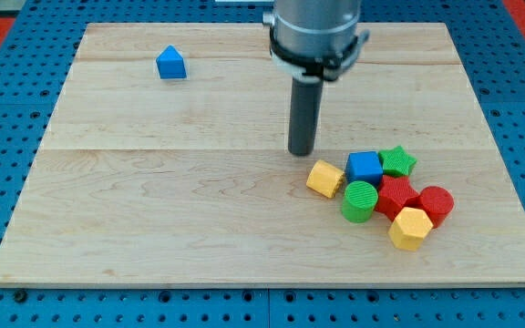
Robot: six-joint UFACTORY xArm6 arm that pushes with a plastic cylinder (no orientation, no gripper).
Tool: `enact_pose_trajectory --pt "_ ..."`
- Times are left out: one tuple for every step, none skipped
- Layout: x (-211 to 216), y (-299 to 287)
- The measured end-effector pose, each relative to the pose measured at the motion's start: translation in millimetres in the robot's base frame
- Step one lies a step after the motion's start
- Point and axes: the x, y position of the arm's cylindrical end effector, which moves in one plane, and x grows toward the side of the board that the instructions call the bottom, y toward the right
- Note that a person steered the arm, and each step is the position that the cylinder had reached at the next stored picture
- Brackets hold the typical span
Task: Push the blue triangle into the blue cube
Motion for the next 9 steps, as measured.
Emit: enact_pose_trajectory --pt "-56.9 -24.1" --pt "-122.1 -45.0" --pt "-179.8 -110.7" --pt "-209.5 -206.5" --pt "-161.8 -248.9" --pt "-138.8 -180.9" --pt "-138.8 -174.5" --pt "-128.0 -165.5" --pt "-154.7 -170.9"
